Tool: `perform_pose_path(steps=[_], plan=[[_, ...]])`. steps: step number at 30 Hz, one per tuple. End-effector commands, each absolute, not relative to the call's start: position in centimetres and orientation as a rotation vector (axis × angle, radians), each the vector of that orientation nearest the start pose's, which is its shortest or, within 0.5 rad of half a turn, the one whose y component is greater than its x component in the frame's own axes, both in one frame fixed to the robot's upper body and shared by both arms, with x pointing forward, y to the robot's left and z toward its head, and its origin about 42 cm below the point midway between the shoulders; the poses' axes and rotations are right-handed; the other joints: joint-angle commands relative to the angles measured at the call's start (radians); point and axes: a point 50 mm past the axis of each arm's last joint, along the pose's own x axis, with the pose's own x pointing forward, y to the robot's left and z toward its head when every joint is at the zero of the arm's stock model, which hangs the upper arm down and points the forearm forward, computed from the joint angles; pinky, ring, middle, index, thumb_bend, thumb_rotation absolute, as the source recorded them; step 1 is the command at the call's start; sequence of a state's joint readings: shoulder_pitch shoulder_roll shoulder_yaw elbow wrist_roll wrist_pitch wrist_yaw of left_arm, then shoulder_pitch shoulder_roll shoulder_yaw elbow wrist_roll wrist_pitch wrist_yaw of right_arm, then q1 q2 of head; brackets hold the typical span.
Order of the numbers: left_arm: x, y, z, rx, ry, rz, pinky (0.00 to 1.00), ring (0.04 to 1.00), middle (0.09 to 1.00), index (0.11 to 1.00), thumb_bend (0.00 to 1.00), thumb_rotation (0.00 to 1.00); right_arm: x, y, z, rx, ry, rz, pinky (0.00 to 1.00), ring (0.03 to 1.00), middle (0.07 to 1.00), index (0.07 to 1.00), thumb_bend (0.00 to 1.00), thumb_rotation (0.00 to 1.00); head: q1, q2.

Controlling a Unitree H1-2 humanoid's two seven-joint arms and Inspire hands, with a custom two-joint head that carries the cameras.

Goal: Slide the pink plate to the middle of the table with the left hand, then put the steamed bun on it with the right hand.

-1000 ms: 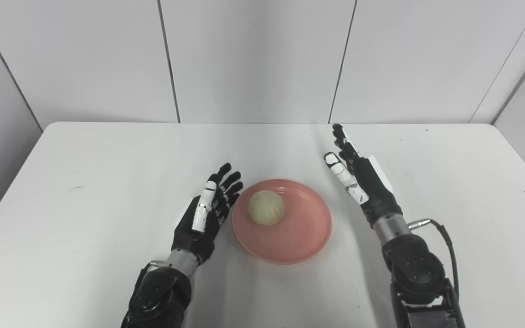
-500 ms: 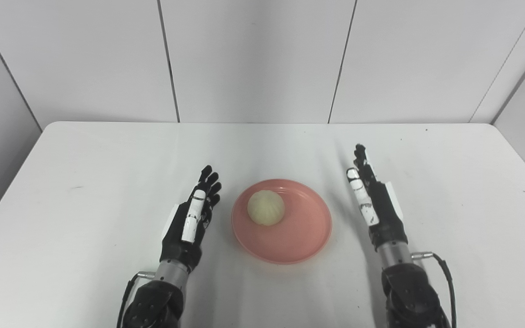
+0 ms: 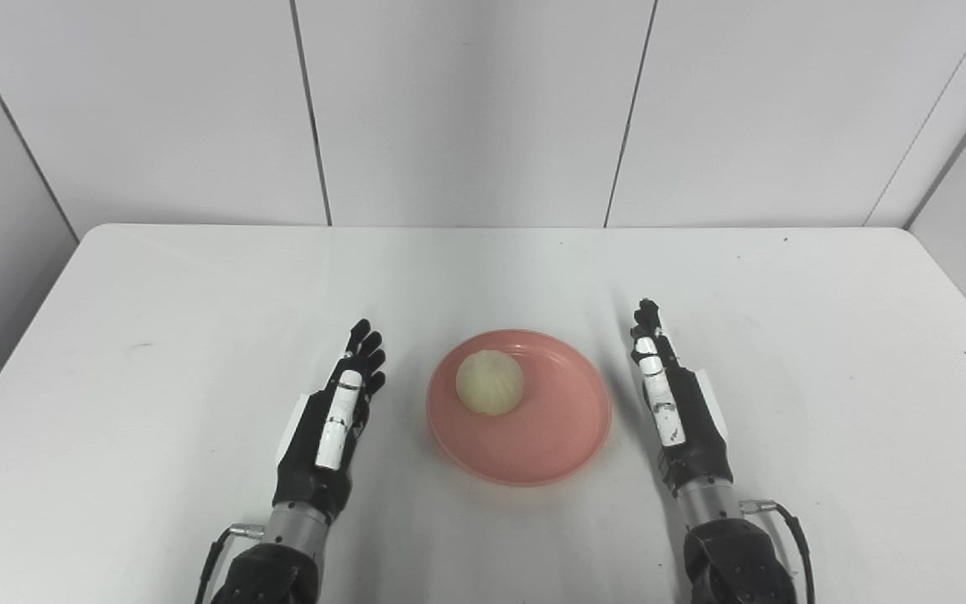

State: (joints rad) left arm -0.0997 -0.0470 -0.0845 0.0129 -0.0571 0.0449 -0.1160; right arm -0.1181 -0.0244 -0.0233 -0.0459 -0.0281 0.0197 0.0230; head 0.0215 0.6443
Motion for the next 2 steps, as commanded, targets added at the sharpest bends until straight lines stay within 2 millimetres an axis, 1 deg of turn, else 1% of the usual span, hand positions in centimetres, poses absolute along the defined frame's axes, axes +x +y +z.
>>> perform_pose_path(steps=[1,2], plan=[[30.52,16.32,10.25,-0.082,0.039,-0.214,1.00,0.985,0.996,1.000,0.35,1.00,32.37,-20.89,15.16,-0.043,-0.190,0.039,1.00,0.999,1.000,1.000,0.24,1.00,0.003,-0.003],[30.59,16.33,10.20,-0.079,0.048,-0.223,1.00,0.985,0.996,1.000,0.35,1.00,32.36,-20.91,15.14,-0.044,-0.184,0.041,1.00,0.998,1.000,1.000,0.24,1.00,0.006,-0.005]])
